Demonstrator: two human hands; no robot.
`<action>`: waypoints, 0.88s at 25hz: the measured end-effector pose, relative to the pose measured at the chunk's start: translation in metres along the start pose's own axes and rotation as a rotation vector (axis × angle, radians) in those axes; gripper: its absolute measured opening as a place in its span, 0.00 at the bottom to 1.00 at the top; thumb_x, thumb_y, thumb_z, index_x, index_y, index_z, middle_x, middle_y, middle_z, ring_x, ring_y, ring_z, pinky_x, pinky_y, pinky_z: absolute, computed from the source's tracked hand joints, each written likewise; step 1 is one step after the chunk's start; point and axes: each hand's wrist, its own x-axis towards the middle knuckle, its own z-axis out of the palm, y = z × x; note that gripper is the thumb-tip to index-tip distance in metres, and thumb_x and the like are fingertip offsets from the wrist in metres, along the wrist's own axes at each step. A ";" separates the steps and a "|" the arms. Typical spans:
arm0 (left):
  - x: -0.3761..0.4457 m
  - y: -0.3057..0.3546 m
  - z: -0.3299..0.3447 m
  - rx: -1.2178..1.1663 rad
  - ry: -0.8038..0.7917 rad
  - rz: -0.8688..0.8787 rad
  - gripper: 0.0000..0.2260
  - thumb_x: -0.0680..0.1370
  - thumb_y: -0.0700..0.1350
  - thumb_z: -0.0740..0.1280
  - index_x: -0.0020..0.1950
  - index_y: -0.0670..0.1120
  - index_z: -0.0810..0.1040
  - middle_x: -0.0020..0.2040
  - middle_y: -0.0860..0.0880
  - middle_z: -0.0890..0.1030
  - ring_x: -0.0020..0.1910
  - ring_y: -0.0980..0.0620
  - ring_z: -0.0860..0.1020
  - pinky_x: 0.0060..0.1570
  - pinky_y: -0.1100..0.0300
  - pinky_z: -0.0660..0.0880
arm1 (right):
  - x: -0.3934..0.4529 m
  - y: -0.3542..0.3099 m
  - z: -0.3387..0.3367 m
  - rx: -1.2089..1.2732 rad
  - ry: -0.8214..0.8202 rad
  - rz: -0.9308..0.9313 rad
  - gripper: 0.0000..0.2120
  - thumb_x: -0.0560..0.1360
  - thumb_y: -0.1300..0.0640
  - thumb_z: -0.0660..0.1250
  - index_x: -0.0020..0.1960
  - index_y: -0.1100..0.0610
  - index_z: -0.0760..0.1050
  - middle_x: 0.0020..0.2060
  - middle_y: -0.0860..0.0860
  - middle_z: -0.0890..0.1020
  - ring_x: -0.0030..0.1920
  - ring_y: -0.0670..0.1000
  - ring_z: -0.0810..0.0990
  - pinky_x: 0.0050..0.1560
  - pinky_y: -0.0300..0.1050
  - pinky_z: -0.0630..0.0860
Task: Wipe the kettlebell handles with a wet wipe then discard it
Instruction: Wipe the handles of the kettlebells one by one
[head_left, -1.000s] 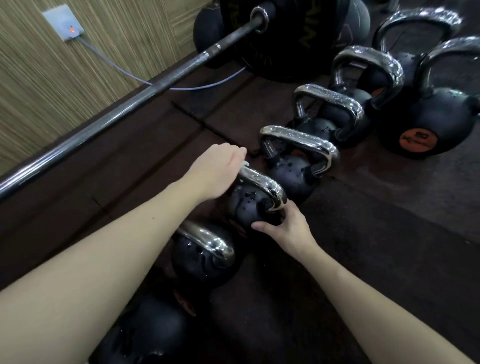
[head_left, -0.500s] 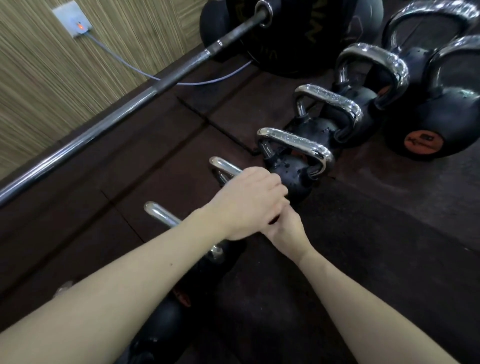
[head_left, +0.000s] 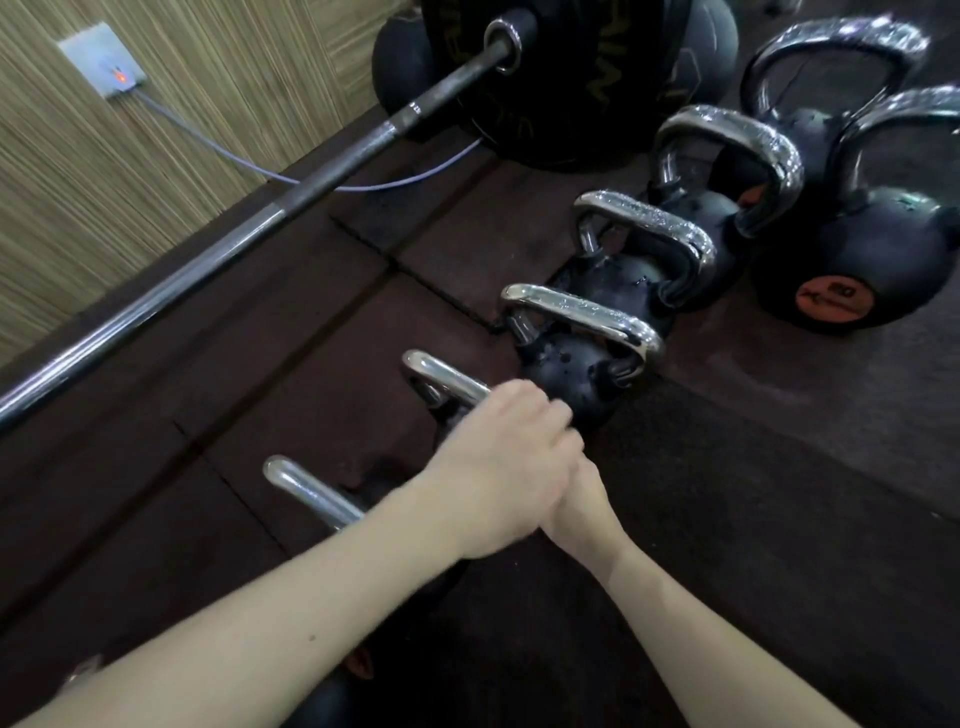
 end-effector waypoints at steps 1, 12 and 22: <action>0.001 0.006 0.004 -0.014 0.009 0.056 0.05 0.77 0.47 0.65 0.48 0.49 0.79 0.47 0.49 0.78 0.49 0.43 0.75 0.58 0.45 0.72 | 0.000 0.000 0.000 -0.009 -0.026 0.014 0.20 0.76 0.65 0.74 0.67 0.64 0.77 0.62 0.61 0.83 0.64 0.62 0.81 0.56 0.41 0.71; -0.022 -0.121 0.033 -1.256 0.016 -1.071 0.19 0.79 0.57 0.55 0.37 0.47 0.73 0.34 0.50 0.77 0.39 0.45 0.73 0.45 0.51 0.74 | 0.002 0.003 0.000 0.057 0.002 0.047 0.45 0.63 0.42 0.85 0.76 0.39 0.68 0.66 0.39 0.81 0.68 0.40 0.77 0.73 0.47 0.74; 0.010 0.014 0.022 0.074 -0.078 0.009 0.08 0.76 0.40 0.64 0.46 0.45 0.83 0.47 0.45 0.82 0.52 0.42 0.76 0.61 0.46 0.72 | 0.003 0.006 0.002 -0.067 -0.030 0.039 0.18 0.78 0.67 0.72 0.66 0.67 0.77 0.62 0.62 0.83 0.64 0.63 0.81 0.47 0.20 0.66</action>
